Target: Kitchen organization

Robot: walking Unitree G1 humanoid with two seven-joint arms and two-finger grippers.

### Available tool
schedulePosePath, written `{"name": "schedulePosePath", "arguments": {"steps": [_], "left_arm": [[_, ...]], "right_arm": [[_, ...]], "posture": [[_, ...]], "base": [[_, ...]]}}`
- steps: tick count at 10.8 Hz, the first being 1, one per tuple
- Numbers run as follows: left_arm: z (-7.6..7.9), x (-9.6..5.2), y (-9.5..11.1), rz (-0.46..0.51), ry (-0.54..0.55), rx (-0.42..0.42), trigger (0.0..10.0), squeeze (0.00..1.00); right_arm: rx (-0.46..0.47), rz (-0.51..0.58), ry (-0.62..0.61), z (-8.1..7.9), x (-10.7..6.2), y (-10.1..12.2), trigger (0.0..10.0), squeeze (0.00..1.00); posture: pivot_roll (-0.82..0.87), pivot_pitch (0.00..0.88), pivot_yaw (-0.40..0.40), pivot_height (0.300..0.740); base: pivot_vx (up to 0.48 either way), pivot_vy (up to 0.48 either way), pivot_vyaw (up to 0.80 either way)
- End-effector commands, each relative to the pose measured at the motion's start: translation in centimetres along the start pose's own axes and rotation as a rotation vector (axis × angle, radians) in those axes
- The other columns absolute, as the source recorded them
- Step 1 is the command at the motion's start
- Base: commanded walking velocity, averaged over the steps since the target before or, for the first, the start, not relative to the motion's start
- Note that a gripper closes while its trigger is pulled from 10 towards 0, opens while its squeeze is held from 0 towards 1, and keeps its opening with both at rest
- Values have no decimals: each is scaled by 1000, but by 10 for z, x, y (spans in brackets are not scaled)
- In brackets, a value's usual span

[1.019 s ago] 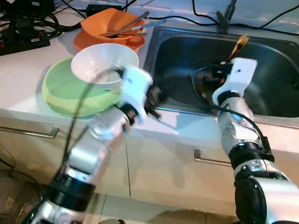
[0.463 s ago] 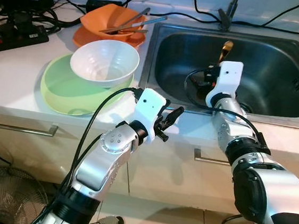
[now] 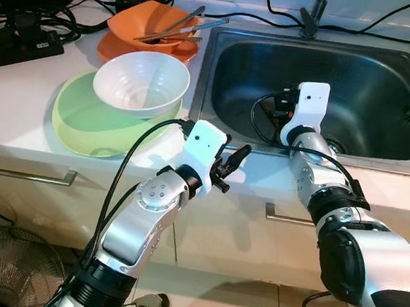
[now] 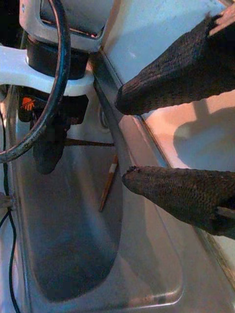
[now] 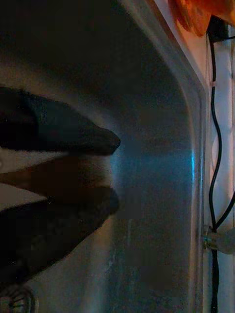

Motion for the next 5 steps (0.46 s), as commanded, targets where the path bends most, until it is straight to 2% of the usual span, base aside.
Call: {"name": "schedulePosePath", "arguments": {"steps": [1,4,5], "left_arm": [[-3,-3,-13,-55,24,-12,10000,0],[-5,-2,-11,-49,26,-9,10000,0],[-6,-1,-10,-45,28,-5,10000,0]], "right_arm": [[10,-35,-9,2,0,-5,10000,1000],[8,-31,-9,2,0,-3,10000,1000],[6,-17,-7,1,1,0,10000,0]], "posture": [[216,142,21,740],[212,140,23,740],[210,141,24,740]], "base": [[0,0,0],[0,0,0],[0,0,0]]}}
Point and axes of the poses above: a point about 5 cm out from each wrist's last joint towards the gripper, its own x axis pointing out of the wrist towards the gripper, its own y axis along the axis of the wrist's last joint, z = x × y, the point moved 4 cm from there along x, pointing out of the wrist towards the gripper, and after that the axes turned 7 degrees about -x, right-handed, at the moved point
